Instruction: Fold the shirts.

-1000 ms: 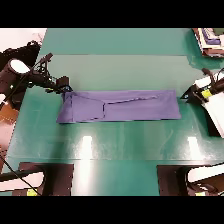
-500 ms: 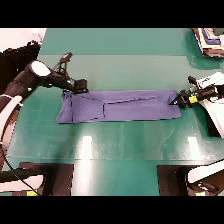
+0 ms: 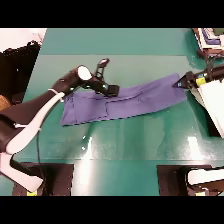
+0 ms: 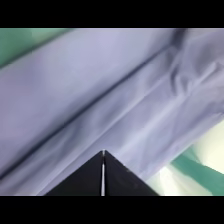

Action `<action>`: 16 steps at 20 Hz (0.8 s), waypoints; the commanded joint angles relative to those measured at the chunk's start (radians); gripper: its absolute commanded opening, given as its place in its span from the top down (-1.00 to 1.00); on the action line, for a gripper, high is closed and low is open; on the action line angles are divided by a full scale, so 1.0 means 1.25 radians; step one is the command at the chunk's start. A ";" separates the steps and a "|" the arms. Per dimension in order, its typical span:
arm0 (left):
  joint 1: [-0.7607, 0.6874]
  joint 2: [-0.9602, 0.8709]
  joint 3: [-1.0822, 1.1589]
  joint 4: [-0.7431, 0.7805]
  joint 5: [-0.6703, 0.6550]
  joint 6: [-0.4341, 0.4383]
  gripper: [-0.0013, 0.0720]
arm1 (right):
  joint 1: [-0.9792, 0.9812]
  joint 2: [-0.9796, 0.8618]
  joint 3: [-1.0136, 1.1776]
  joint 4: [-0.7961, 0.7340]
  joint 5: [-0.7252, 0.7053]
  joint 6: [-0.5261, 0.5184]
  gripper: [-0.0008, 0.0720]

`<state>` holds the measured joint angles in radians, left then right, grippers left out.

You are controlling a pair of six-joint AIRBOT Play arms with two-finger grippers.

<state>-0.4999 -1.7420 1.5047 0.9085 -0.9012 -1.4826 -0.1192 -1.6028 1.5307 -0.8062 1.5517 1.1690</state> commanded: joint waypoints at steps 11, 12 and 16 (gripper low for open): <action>-0.076 -0.156 0.104 -0.027 0.005 -0.050 0.90 | 0.251 0.075 0.243 0.090 0.008 0.121 0.93; -0.076 -0.156 0.106 -0.027 0.002 -0.050 0.90 | 0.262 0.075 0.243 0.093 0.005 0.120 0.93; -0.059 -0.127 0.110 -0.015 -0.028 -0.042 0.90 | 0.299 0.075 0.243 0.111 -0.006 0.096 0.93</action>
<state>-0.5877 -1.9205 1.6371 0.8791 -0.9096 -1.5436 0.2176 -1.5101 1.8286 -0.6983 1.5539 1.3064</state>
